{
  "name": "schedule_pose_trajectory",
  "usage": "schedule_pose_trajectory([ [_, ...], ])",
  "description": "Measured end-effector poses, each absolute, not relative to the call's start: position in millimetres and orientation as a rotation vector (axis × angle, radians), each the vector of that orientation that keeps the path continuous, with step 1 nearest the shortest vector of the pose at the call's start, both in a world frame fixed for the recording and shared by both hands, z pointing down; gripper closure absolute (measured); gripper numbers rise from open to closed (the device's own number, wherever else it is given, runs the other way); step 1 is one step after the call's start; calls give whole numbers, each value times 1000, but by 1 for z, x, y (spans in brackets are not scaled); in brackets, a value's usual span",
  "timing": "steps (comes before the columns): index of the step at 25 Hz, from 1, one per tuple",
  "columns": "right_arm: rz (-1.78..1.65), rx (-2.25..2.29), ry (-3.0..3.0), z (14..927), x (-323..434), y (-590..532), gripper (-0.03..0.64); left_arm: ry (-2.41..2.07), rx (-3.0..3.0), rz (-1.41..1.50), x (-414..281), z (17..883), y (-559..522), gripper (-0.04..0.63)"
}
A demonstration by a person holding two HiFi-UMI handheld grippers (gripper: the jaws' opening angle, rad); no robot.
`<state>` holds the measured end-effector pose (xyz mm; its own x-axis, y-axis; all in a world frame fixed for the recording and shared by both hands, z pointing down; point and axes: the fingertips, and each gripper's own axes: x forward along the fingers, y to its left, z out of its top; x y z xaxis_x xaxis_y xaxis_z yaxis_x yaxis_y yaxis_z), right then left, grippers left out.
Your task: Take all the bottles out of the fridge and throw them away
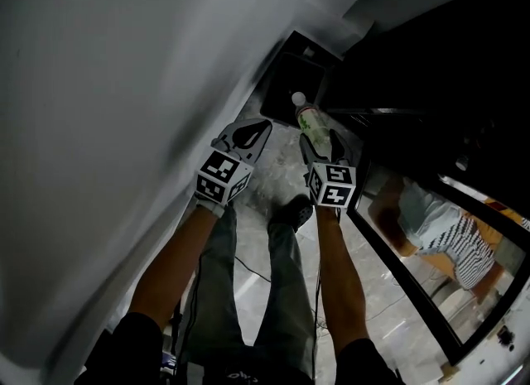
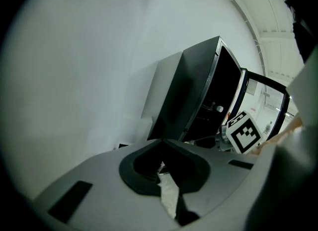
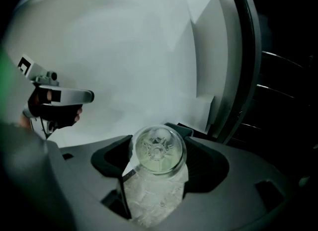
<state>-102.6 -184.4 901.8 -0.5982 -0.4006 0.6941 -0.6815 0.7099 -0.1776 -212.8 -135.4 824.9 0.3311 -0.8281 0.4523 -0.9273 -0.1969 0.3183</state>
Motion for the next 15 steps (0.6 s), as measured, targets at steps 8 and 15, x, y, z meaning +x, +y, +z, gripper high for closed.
schedule_pose_trajectory([
  [8,587,736,-2190,957,-133,-204,284,-1553,2047,226,-228,821,-156,589],
  [15,595,722,-2162,978,-152,-214,284,-1572,2054,210,-234,810,-167,589],
])
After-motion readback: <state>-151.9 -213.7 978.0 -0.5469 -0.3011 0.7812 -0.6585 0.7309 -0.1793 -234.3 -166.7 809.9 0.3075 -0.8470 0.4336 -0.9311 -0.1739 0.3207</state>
